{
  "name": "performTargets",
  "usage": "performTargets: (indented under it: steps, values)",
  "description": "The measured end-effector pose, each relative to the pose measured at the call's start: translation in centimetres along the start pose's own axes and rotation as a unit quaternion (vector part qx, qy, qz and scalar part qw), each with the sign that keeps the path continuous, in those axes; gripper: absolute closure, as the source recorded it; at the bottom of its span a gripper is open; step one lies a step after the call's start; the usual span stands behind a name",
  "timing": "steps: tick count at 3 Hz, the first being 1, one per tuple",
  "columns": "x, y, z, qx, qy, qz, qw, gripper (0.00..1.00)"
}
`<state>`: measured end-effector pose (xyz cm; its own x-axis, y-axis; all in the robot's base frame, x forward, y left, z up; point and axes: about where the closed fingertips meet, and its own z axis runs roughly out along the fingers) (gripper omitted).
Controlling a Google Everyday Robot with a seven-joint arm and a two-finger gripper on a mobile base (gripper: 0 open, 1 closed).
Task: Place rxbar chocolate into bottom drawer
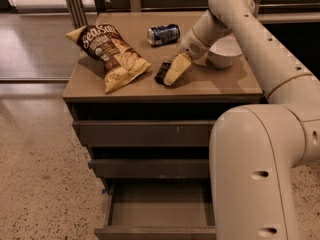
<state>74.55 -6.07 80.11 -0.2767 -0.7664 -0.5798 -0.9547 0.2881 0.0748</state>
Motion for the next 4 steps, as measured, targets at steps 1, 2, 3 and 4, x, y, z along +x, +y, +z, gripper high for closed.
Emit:
performTargets:
  steps: [1, 2, 3, 4]
  values:
    - [-0.04, 0.01, 0.0, 0.013, 0.001, -0.012, 0.9998, 0.02]
    - [-0.04, 0.02, 0.01, 0.014, 0.001, -0.013, 0.9998, 0.19]
    - [-0.04, 0.02, 0.01, 0.014, 0.001, -0.013, 0.9998, 0.42]
    - [-0.04, 0.02, 0.02, 0.014, 0.001, -0.013, 0.9998, 0.65]
